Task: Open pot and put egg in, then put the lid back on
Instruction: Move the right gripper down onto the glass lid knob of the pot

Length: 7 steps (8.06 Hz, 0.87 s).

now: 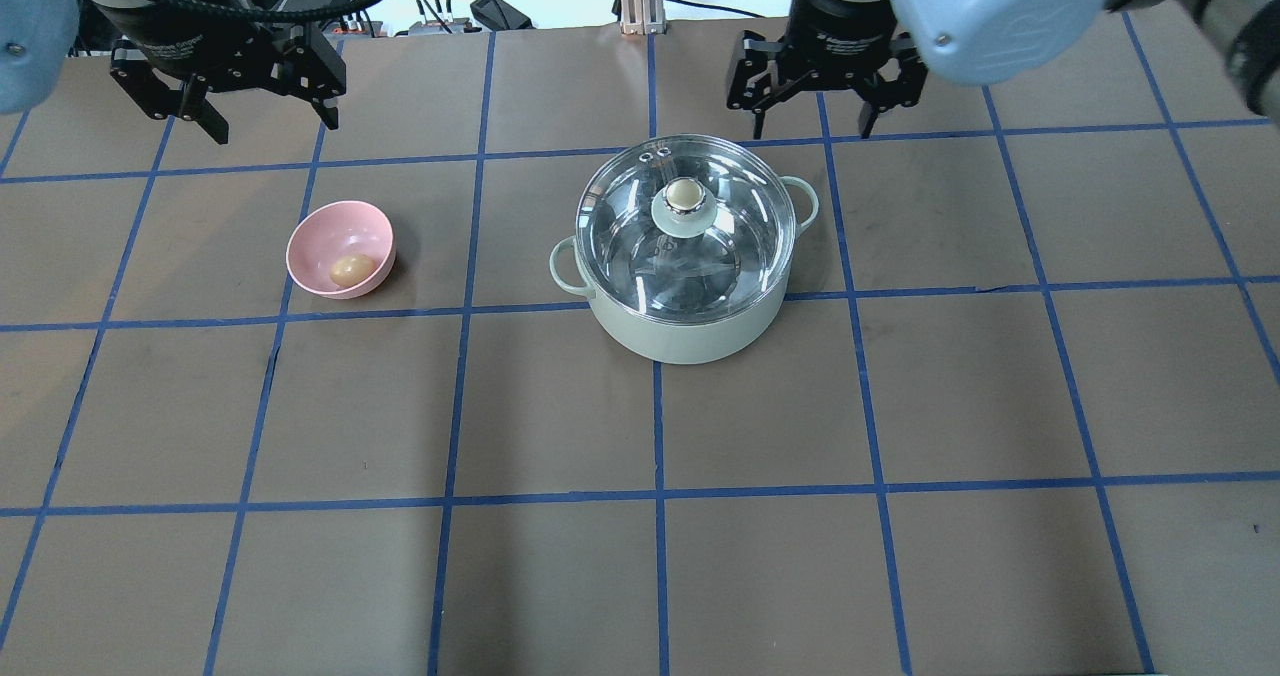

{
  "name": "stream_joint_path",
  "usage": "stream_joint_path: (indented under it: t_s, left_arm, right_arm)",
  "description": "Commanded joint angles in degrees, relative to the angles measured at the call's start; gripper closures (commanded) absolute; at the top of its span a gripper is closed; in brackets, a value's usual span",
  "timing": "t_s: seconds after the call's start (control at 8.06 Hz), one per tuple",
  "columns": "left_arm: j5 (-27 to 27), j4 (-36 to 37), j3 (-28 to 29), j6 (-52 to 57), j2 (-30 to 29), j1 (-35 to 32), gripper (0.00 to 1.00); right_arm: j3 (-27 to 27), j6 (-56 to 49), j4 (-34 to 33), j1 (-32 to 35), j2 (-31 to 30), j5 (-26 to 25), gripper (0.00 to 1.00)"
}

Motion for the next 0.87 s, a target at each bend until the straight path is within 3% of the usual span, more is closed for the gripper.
stream_joint_path:
  t_s: [0.0, 0.25, 0.37, 0.74]
  left_arm:
    - [0.0, 2.9, -0.1, -14.4, -2.7, 3.5, 0.0]
    - [-0.1, 3.3, 0.0, -22.2, -6.0, 7.5, 0.0]
    - [0.4, 8.3, -0.2, -28.6, -7.2, 7.8, 0.0]
    - [0.4, 10.1, -3.7, -45.4, -9.0, 7.8, 0.02]
  right_arm:
    - [-0.8, 6.1, -9.1, 5.2, 7.7, 0.4, 0.0]
    - [-0.7, 10.9, -11.3, 6.7, 10.8, 0.4, 0.0]
    - [-0.2, 12.7, -11.3, 7.8, 11.0, 0.4, 0.0]
    - [1.0, 13.2, -11.4, 7.9, 11.7, 0.4, 0.0]
